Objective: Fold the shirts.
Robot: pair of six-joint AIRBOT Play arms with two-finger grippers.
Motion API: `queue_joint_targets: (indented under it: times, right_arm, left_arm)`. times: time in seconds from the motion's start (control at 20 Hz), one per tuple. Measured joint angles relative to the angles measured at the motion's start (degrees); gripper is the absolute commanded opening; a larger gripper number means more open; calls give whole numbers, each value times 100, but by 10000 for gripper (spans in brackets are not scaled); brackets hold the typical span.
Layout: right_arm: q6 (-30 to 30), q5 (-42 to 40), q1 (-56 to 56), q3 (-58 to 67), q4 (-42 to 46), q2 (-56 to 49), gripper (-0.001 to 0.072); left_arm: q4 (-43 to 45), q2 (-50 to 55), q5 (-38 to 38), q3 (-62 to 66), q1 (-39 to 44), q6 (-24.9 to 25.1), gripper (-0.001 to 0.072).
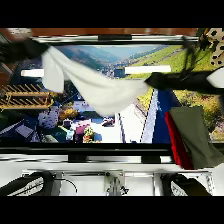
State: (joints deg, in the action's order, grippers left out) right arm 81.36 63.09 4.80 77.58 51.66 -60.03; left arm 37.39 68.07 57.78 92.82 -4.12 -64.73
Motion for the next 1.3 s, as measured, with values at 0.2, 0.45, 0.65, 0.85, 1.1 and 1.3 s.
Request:
queue_joint_targets:
  times: [0.2, 0.45, 0.65, 0.85, 1.1, 1.3]
  right_arm:
    - [153, 107, -79, 1169, 457, 903, 80]
    - [407, 562, -101, 1631, 745, 1659, 80]
    - [490, 1300, -103, 1711, 1419, 1952, 80]
    - [654, 2197, -103, 1513, 1810, 1985, 80]
    - [776, 2608, -103, 341, 1585, 1989, 80]
    - [785, 1978, -107, -859, 2015, 1971, 80]
  left_arm:
    - [-4, -984, 13, 822, 0, -131, 30]
    - [372, -1716, 920, 1075, 0, -680, 30]
    - [1075, -1838, 2522, 1005, 0, -1075, 30]
    - [1711, -1888, 3456, 479, 0, -1237, 30]
    - [1716, -1884, 2955, -754, 4, -1290, 30]
    - [1375, -1843, 2256, -1875, 256, -1287, 30]
